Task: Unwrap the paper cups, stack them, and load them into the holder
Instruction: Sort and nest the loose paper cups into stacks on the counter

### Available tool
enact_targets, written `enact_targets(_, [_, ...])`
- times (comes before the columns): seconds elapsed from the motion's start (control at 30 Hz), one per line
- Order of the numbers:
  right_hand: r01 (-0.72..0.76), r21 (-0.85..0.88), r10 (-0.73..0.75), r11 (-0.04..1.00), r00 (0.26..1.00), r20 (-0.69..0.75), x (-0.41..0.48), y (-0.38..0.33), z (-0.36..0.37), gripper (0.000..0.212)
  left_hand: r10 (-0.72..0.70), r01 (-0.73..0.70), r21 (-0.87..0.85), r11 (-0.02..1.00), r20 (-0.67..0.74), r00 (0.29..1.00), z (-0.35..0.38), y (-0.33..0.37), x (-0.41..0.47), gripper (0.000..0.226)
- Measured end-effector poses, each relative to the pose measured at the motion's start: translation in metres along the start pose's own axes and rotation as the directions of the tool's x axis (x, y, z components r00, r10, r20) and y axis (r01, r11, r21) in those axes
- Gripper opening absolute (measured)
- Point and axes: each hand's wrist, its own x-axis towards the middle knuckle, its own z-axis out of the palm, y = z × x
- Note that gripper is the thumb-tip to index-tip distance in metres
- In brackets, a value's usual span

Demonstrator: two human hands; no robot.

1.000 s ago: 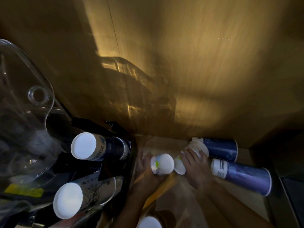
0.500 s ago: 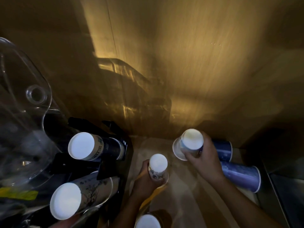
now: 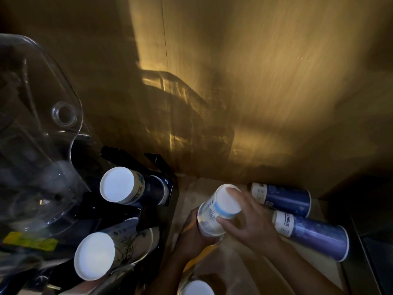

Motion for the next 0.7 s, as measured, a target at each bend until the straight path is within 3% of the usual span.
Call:
enact_targets(0.1, [-0.039, -0.065, 0.046, 0.997, 0.993, 0.109, -0.006, 0.012, 0.017, 0.065, -0.057, 0.054, 0.100, 0.994, 0.027, 0.998, 0.000, -0.005, 0.000, 0.074])
enact_targets(0.17, [-0.051, -0.158, 0.081, 0.986, 0.978, 0.191, -0.010, 0.019, 0.025, 0.063, -0.022, 0.020, 0.161, 0.987, 0.012, 1.000, 0.001, -0.007, -0.004, 0.061])
enact_targets(0.23, [-0.063, -0.204, 0.113, 0.977, 0.963, 0.245, -0.015, 0.022, 0.032, 0.059, 0.022, -0.018, 0.198, 0.980, -0.014, 1.000, 0.005, -0.006, -0.006, 0.070])
enact_targets(0.33, [-0.068, -0.189, 0.109, 0.980, 0.971, 0.214, -0.023, 0.025, 0.038, 0.051, 0.050, -0.046, 0.196, 0.979, -0.015, 0.999, 0.009, -0.003, -0.006, 0.089])
enact_targets(0.6, [-0.102, -0.188, 0.143, 0.977, 0.965, 0.218, -0.023, 0.023, 0.037, 0.053, 0.040, -0.045, 0.172, 0.984, 0.032, 0.999, 0.007, 0.000, -0.002, 0.085])
enact_targets(0.7, [-0.106, -0.229, 0.163, 0.968, 0.956, 0.245, -0.022, 0.021, 0.035, 0.056, -0.009, -0.019, 0.265, 0.964, 0.107, 0.994, 0.007, 0.005, 0.001, 0.096])
